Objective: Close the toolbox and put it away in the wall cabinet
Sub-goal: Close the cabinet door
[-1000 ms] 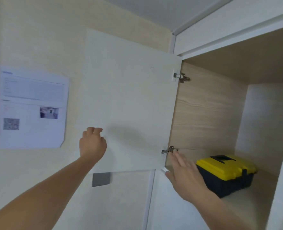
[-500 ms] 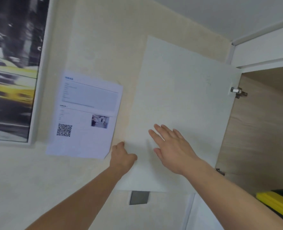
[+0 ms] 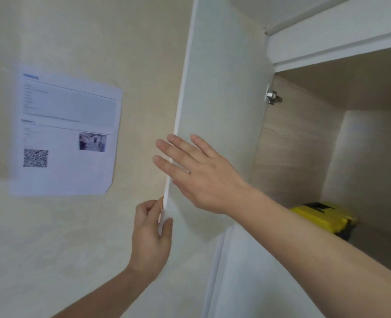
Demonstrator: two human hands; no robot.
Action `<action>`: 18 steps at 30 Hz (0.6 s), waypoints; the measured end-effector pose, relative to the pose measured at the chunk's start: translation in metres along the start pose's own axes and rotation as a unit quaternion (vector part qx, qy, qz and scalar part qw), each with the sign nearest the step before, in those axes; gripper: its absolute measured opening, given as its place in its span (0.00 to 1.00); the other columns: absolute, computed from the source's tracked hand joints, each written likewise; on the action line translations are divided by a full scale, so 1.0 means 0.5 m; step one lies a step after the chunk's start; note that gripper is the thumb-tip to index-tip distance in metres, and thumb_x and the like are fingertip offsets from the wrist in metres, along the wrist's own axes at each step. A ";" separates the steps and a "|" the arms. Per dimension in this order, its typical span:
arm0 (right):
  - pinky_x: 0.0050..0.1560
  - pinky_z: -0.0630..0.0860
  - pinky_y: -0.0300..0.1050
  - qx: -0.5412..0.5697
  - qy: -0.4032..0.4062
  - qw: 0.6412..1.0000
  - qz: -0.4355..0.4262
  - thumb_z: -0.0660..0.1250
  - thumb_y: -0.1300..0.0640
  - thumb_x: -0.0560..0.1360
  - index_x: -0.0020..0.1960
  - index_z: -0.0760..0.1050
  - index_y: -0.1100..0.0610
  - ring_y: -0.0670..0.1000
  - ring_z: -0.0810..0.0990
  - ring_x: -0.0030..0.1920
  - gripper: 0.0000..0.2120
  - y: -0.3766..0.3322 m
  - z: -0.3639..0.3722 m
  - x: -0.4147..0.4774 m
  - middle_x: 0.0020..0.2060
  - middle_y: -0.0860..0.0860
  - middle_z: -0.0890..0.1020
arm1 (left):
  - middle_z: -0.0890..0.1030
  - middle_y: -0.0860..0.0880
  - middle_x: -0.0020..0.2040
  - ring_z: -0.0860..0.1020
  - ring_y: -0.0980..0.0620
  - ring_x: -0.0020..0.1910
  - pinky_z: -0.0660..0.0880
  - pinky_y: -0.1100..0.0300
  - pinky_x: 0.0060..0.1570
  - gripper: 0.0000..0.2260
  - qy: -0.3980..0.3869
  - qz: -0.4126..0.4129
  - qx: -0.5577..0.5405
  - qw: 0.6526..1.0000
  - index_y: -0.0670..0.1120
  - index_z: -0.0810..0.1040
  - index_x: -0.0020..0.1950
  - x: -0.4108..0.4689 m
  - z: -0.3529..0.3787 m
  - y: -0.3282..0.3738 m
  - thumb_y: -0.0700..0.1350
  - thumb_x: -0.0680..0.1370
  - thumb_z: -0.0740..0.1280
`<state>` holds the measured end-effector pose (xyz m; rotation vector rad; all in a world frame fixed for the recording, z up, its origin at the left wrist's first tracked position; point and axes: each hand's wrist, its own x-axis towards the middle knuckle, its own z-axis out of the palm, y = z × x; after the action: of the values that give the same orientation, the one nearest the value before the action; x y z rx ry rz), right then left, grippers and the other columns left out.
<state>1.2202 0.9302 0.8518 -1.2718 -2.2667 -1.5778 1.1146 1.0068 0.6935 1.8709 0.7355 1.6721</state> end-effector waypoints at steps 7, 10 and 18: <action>0.73 0.56 0.59 -0.101 -0.100 0.990 0.015 0.57 0.53 0.80 0.67 0.74 0.60 0.60 0.67 0.72 0.19 0.065 -0.130 -0.189 0.70 0.60 0.72 | 0.74 0.48 0.66 0.73 0.57 0.66 0.68 0.68 0.65 0.25 -0.133 0.166 -0.078 0.974 0.39 0.74 0.68 -0.167 0.146 0.160 0.46 0.73 0.69; 0.73 0.56 0.59 -0.151 -0.169 0.973 0.041 0.57 0.54 0.80 0.65 0.75 0.62 0.61 0.69 0.70 0.18 0.103 -0.186 -0.306 0.67 0.61 0.75 | 0.73 0.47 0.66 0.70 0.59 0.66 0.64 0.73 0.66 0.29 -0.173 0.171 -0.101 0.965 0.38 0.73 0.70 -0.219 0.234 0.224 0.44 0.71 0.74; 0.75 0.52 0.59 -0.203 -0.329 0.912 0.136 0.60 0.51 0.81 0.68 0.74 0.58 0.59 0.63 0.74 0.19 0.196 -0.276 -0.534 0.71 0.58 0.71 | 0.70 0.43 0.74 0.73 0.47 0.69 0.68 0.60 0.63 0.29 -0.293 0.259 0.003 0.920 0.43 0.68 0.74 -0.306 0.440 0.322 0.51 0.74 0.65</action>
<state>1.4092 0.6771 0.8507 -2.4241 -1.9501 -1.7524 1.3282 0.7793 0.6740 2.5412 -0.0091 1.2368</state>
